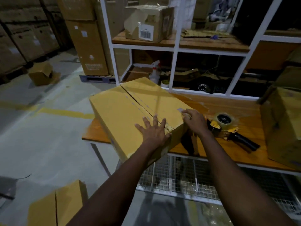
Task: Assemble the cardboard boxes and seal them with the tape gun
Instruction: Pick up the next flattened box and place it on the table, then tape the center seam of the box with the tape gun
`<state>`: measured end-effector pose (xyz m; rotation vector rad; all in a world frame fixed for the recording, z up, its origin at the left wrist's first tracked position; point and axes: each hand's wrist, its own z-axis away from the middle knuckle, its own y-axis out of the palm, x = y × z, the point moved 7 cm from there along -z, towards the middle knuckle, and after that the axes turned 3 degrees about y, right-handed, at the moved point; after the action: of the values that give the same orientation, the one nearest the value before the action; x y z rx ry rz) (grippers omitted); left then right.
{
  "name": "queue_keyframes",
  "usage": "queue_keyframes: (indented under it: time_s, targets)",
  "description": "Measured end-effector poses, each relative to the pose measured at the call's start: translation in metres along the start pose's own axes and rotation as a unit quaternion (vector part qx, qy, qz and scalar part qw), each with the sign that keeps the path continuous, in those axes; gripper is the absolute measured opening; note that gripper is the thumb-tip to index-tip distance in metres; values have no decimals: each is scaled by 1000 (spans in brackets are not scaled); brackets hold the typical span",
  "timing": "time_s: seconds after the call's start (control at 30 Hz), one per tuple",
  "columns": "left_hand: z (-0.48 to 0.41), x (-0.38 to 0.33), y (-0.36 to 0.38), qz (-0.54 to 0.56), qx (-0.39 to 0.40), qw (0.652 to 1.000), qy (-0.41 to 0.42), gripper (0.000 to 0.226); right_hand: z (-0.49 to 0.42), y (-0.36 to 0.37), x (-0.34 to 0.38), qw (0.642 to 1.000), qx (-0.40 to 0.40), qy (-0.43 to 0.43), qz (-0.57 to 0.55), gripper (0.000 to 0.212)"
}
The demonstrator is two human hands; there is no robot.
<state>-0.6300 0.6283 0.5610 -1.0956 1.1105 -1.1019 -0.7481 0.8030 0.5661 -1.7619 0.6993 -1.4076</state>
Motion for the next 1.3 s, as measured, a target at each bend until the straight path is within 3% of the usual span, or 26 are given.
queue_keyframes:
  time_s: [0.23, 0.4, 0.5, 0.77, 1.1, 1.3]
  targets:
    - [-50, -66, 3, 11, -23, 998, -49, 72, 13, -67, -121, 976, -122, 159, 83, 52]
    - [-85, -112, 3, 22, -29, 997, -62, 64, 25, -80, -216, 944, -70, 297, 122, 74]
    - [-105, -130, 3, 31, -24, 996, -80, 63, 29, -77, -257, 926, -33, 342, 155, 71]
    - [-143, -160, 1, 37, -30, 992, -119, 70, 23, -62, -292, 929, 19, 281, 239, 35]
    - [-165, -171, 1, 48, -31, 986, -156, 74, 3, -67, -303, 932, 8, 235, 276, 38]
    - [-167, -165, -1, 89, -30, 984, -149, 70, 0, -78, -290, 929, -41, 270, 250, 32]
